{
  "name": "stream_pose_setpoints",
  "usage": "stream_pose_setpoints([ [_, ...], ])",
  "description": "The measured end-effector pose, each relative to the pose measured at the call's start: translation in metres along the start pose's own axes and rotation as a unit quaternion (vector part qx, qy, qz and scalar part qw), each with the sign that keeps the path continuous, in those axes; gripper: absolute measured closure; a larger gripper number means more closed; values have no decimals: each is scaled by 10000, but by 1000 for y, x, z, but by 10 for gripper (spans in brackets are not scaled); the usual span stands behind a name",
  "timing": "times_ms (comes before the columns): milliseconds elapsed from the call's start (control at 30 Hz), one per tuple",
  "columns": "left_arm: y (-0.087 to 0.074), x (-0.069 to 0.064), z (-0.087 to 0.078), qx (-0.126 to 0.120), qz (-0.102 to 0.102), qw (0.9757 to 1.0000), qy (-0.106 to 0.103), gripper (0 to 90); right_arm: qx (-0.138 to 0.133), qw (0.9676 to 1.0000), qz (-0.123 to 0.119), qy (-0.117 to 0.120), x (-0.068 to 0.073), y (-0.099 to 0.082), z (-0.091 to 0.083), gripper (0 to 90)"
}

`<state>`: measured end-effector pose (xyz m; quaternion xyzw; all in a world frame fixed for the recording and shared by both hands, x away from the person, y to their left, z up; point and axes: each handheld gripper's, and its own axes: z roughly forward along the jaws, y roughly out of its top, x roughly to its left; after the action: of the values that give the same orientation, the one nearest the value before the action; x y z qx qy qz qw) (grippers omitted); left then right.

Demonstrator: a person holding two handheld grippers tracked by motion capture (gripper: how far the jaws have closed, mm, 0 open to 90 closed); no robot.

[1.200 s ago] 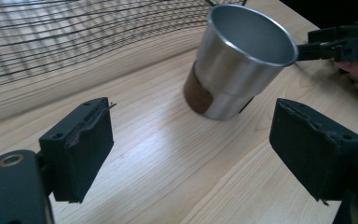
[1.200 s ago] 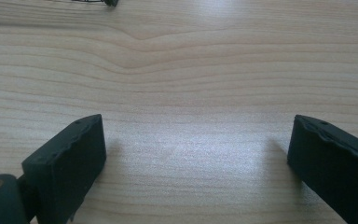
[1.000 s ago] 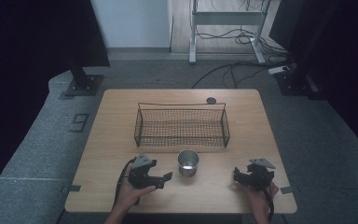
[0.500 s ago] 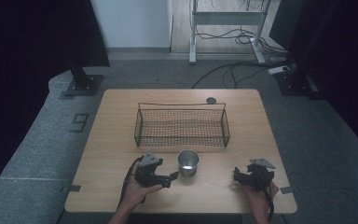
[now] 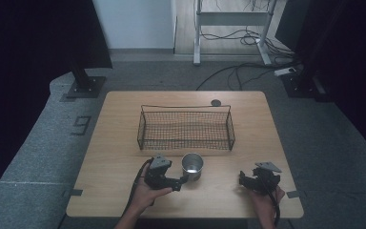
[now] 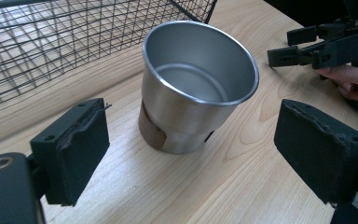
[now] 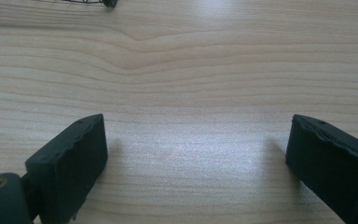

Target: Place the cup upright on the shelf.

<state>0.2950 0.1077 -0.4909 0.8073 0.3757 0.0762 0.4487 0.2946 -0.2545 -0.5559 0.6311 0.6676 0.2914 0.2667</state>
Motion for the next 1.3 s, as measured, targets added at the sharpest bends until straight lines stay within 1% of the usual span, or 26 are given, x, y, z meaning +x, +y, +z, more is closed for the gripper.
stream_pose_setpoints([
  [167,4,-3,7,54,50,10000,-6,100,0,10000,-1,1,0,0,0,53],
  [433,8,-8,16,110,102,9999,44,99,1,10000,-1,0,0,0,0,53],
  [533,9,-9,22,155,152,9997,101,73,0,10000,-1,0,0,0,0,53],
  [900,11,-11,34,195,232,9995,120,56,1,10000,-1,1,0,0,0,53],
  [1133,12,-10,41,192,245,9994,153,57,0,10000,0,1,0,0,0,53],
  [1200,13,-9,43,159,237,9995,166,58,0,10000,-1,1,0,0,0,53],
  [1300,15,-10,47,111,304,9993,182,61,0,10000,-1,1,0,0,0,53],
])
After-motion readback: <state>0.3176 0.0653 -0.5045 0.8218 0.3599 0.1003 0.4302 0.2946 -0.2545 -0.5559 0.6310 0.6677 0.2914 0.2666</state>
